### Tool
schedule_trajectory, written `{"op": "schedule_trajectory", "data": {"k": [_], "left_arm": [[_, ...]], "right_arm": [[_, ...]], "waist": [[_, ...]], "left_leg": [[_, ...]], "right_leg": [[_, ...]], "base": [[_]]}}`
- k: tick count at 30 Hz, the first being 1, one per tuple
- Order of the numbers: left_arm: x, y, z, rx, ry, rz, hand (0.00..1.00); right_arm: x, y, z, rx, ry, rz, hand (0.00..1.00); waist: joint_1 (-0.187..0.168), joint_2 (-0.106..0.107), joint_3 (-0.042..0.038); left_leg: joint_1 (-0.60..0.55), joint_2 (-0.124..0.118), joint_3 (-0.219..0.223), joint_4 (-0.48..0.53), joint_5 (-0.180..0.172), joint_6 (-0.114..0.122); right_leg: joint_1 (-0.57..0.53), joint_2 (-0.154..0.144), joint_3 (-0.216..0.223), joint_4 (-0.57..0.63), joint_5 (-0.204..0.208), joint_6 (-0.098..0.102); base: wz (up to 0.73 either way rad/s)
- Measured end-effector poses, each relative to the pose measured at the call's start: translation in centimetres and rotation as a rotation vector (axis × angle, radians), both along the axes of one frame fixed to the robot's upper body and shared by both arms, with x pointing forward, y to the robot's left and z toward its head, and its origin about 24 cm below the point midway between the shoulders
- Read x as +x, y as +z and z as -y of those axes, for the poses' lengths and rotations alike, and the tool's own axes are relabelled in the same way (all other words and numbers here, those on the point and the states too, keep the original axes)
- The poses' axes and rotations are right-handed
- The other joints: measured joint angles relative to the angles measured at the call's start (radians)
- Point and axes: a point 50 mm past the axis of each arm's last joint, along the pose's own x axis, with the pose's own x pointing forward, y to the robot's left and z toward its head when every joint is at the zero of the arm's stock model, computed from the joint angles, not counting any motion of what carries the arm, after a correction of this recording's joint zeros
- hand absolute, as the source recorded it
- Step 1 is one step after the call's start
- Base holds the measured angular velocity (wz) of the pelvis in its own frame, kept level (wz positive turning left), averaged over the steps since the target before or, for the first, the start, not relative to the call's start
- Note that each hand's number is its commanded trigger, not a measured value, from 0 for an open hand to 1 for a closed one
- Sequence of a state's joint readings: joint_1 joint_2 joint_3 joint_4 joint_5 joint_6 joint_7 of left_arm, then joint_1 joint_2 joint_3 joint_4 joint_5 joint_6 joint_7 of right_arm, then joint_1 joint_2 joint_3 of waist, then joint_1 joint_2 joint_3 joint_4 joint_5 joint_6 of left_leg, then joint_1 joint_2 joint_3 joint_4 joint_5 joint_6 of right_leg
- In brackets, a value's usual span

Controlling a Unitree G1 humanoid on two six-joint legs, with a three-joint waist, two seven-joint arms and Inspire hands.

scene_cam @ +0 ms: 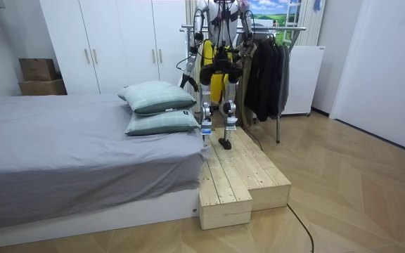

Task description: Hang clothes

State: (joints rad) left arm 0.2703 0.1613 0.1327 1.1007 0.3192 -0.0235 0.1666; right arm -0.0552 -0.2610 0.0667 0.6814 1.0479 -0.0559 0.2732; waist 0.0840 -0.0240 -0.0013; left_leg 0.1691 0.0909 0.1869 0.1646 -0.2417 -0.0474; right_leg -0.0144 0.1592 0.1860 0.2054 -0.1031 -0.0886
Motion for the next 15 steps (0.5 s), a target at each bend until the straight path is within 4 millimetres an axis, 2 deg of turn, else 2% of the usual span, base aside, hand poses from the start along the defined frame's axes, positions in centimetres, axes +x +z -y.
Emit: {"op": "schedule_trajectory", "data": {"k": [5,11,15], "left_arm": [[0.2,0.0,-0.1,0.004,-0.001,0.004,0.00],[0.4,0.1,-0.2,0.011,-0.001,0.019,0.00],[0.4,0.1,-0.3,0.023,0.002,0.023,0.00]], "right_arm": [[-0.1,-0.1,0.0,-0.014,0.007,-0.006,0.00],[-2.0,-1.1,0.6,-0.031,-0.015,-0.053,0.00],[-2.7,-1.5,1.0,-0.055,-0.016,-0.080,0.00]], "waist": [[-0.021,0.001,0.0005],[-0.029,0.000,0.0005],[-0.051,0.000,0.0009]], "left_leg": [[0.002,0.000,0.005,0.000,0.000,0.000],[0.001,0.000,0.007,0.000,0.000,0.000],[0.000,0.000,0.005,0.000,0.000,0.000]], "right_leg": [[-0.001,0.000,0.001,0.000,0.000,0.000],[-0.003,0.001,0.003,0.000,0.000,0.001],[-0.004,0.002,0.007,0.000,-0.001,0.002]], "base": [[-0.02],[-0.01],[0.00]]}}
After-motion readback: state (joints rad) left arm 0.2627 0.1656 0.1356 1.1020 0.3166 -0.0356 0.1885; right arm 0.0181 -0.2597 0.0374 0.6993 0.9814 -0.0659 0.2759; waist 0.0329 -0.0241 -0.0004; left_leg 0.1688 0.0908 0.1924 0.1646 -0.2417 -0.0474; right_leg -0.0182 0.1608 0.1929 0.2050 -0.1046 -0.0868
